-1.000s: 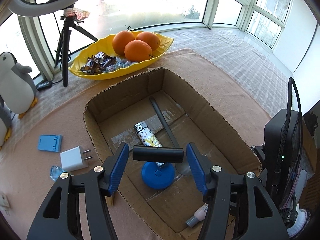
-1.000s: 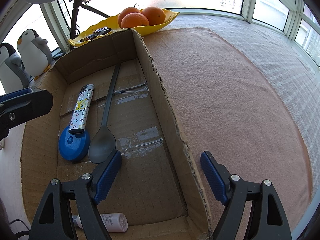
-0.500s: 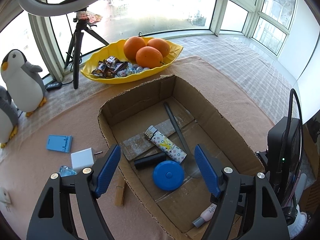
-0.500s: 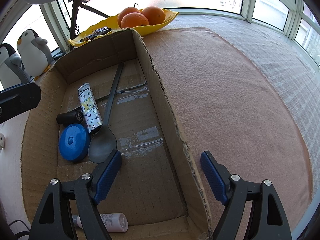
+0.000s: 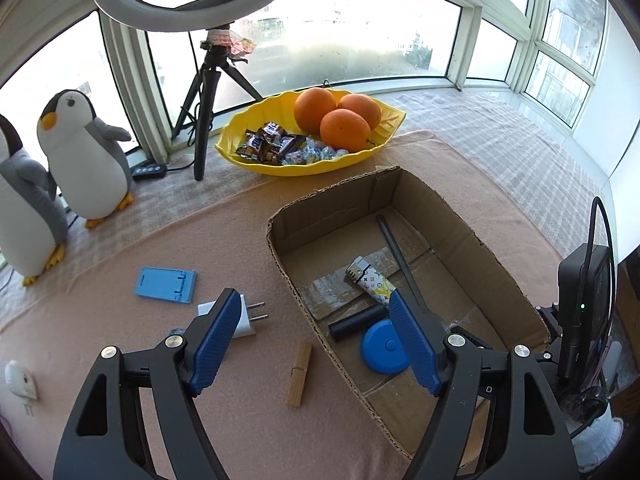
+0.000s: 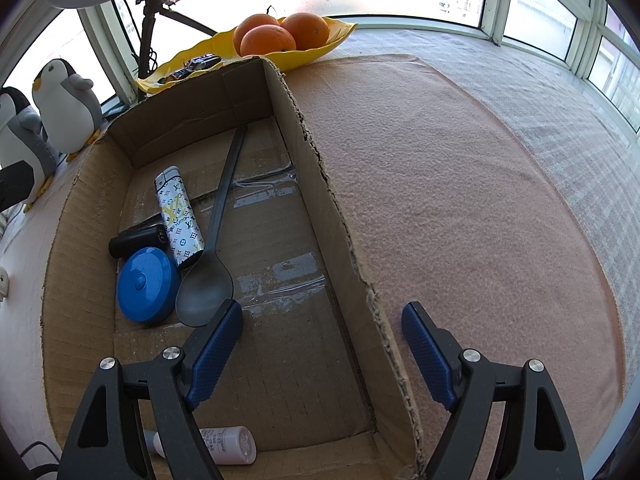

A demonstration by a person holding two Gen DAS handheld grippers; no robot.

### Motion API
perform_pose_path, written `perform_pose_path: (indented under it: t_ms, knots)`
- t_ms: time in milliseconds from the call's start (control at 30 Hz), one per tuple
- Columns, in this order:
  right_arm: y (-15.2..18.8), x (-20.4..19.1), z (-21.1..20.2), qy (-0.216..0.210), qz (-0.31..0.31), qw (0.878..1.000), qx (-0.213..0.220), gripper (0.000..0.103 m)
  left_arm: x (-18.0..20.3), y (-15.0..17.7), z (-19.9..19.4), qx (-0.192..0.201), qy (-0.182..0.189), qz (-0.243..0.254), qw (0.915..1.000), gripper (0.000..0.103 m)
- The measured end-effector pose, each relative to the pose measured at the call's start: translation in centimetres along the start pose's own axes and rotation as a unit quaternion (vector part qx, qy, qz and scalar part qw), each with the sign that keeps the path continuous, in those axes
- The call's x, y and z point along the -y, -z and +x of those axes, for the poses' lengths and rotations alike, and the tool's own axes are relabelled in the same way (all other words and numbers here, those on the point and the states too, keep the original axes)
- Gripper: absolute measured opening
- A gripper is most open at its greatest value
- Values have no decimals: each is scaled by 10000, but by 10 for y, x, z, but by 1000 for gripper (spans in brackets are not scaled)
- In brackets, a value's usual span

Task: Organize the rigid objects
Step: 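Move the left tool to the blue glass bottle and grasp it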

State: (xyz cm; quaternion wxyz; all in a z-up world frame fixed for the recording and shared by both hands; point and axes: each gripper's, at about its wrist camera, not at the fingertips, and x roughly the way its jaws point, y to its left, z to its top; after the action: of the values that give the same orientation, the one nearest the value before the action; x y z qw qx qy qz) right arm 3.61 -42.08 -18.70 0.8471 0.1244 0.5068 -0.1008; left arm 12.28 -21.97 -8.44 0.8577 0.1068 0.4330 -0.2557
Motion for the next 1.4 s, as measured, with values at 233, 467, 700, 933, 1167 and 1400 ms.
perform_pose_path:
  t_ms: [233,467,700,933,1167,1400]
  knots:
    - [0,0,0,1,6,10000,-2,79,-40,20,2,-39,-77,-166,9998,77]
    - [1,5,0,36,20,10000,-20,82,-86,48,10,-184,-219,-337,9990,77]
    - [0,4,2,41,20,10000,-30,83,-101,61,25,-436,-260,-229,9985,77]
    - [0,4,2,41,28,10000,-34,83,-99,61,44,-566,-197,-42,9982,77]
    - [0,4,2,44,30,10000,-35,84,-98,55,64,-690,-280,193,9970,77]
    - [0,5,2,49,29,10000,-39,84,-102,56,76,-747,-308,141,9966,77]
